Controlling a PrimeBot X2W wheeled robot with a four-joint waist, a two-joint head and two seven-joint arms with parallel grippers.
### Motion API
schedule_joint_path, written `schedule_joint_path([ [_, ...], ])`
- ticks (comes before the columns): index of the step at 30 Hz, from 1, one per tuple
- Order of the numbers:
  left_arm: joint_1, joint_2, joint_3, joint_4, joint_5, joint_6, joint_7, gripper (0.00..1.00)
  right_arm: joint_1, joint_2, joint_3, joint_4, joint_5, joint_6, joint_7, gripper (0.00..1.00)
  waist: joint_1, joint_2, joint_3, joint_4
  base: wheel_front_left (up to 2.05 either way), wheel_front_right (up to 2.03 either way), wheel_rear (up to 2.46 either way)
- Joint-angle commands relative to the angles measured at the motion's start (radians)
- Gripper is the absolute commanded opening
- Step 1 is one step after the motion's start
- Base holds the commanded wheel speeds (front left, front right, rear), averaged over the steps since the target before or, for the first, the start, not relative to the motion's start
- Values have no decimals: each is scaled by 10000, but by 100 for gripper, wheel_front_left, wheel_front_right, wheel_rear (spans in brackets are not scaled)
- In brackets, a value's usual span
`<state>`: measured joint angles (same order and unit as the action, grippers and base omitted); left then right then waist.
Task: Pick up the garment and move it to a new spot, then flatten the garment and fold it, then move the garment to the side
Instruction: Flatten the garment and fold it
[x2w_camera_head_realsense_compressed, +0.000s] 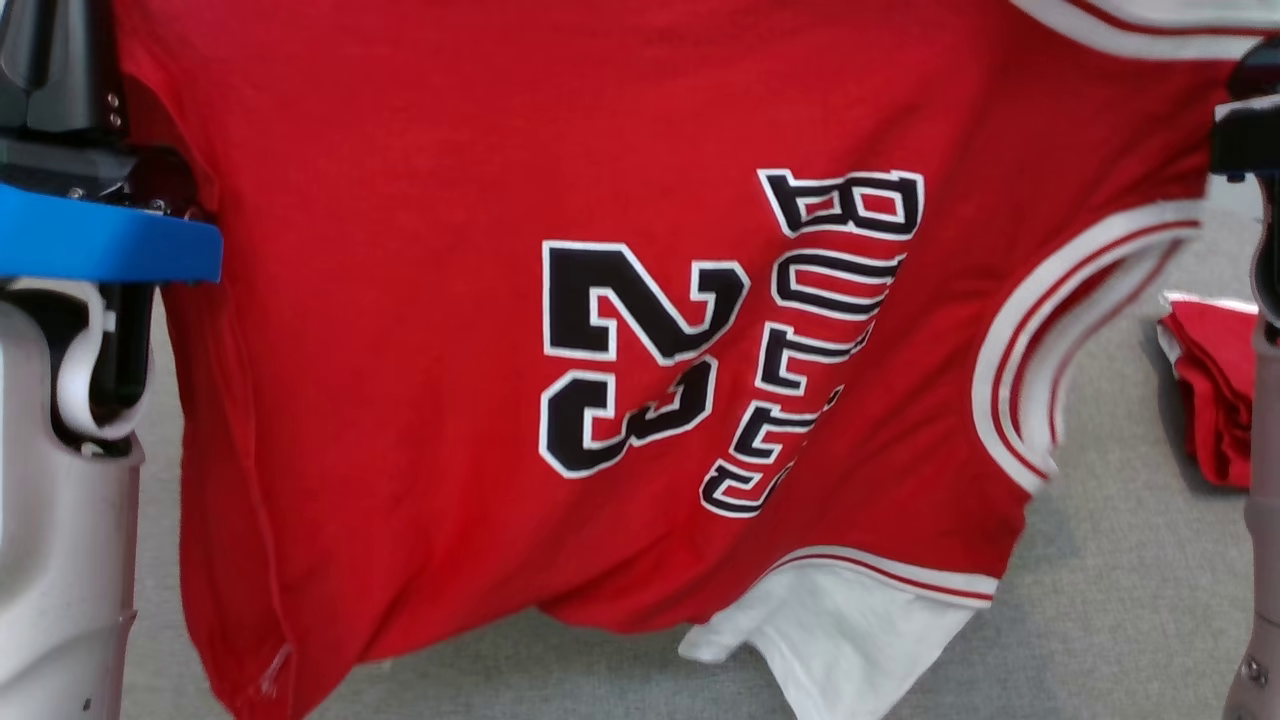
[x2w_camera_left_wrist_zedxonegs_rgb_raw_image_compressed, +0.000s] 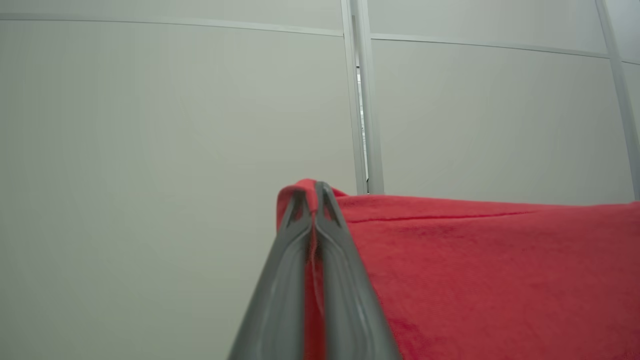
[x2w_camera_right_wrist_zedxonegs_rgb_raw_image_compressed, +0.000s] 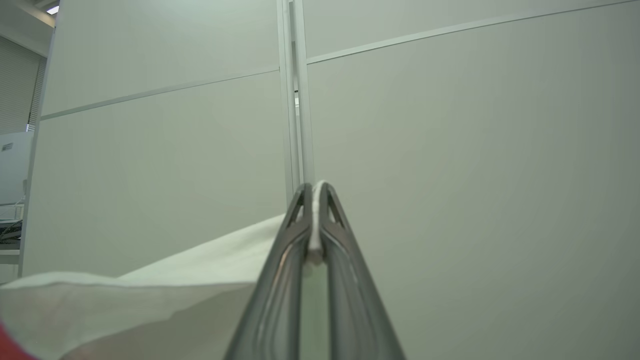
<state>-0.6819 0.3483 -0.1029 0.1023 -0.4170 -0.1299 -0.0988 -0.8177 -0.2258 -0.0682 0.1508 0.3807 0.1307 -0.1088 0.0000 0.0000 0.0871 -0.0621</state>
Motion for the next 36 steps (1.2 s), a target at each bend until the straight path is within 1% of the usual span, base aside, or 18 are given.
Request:
schedule_joint_path([
  [1, -197, 44, -21, 264, 18, -4, 52, 0, -309, 15, 25, 263, -157, 0, -20, 0, 0, 0, 316, 57, 0, 0, 0],
  [5, -1086, -18, -55, 1295, 97, 77, -63, 0, -1458, 75, 91, 1440, -752, -1, -427, 0, 0, 0, 1130, -212, 0, 0, 0],
  [8, -2084, -75, -92, 2085, 295, 110, -543, 0, -2609, 46, -98, 2256, -1341, -1, -1068, 0, 0, 0, 1563, -373, 0, 0, 0],
  [11, -2918, -196, -196, 2718, 411, 108, -996, 0, -3522, 112, -473, 2813, -1682, -1, -1402, 0, 0, 0, 1805, -522, 0, 0, 0],
  [13, -3223, -236, -301, 3041, 490, 78, -1227, 0, -3833, 129, -706, 2963, -1764, -1, -1515, 0, 0, 0, 1850, -578, 0, 0, 0],
  [15, -3119, -260, -400, 3377, 433, 51, -1397, 0, -3654, 167, -805, 3044, -1716, -1, -1556, 0, 0, 0, 1831, -663, 0, 0, 0],
  [19, -1967, -351, -493, 4206, 266, 13, -1582, 0, -2059, 216, -694, 2946, -1354, -3, -1564, 0, 0, 0, 1767, -815, 0, 0, 0],
  [21, -1183, -432, -468, 4646, 166, 8, -1632, 0, -928, 284, -703, 2851, -1089, -6, -1566, 0, 0, 0, 1775, -867, 0, 0, 0],
  [24, 166, -767, -247, 5351, -94, 29, -1666, 0, 1034, 542, -742, 2872, -599, -7, -1570, 0, 0, 0, 1821, -919, 0, 0, 0],
  [26, 1125, -1074, -48, 5552, -124, 31, -1666, 0, 2264, 744, -749, 2928, -349, -7, -1573, 0, 0, 0, 1830, -955, 0, 0, 0],
  [27, 1125, -1074, -48, 5552, -124, 31, -1666, 0, 2264, 744, -749, 2928, -349, -7, -1573, 0, 0, 0, 1830, -955, 0, 0, 0],
  [29, 2056, -1383, 30, 5789, -62, 23, -1667, 0, 3395, 978, -716, 3014, -142, -7, -1573, 0, 0, 0, 1815, -983, 0, 0, 0],
  [31, 2748, -1633, 309, 5823, -27, 18, -1671, 0, 4369, 1175, -576, 3085, -48, -6, -1574, 0, 0, 0, 1732, -997, 0, 0, 0],
  [36, 4415, -2178, 709, 5771, 414, 3, -1671, 0, 6223, 1516, -414, 3119, 163, -6, -1573, 0, 0, 0, 1309, -1001, 0, 0, 0],
])
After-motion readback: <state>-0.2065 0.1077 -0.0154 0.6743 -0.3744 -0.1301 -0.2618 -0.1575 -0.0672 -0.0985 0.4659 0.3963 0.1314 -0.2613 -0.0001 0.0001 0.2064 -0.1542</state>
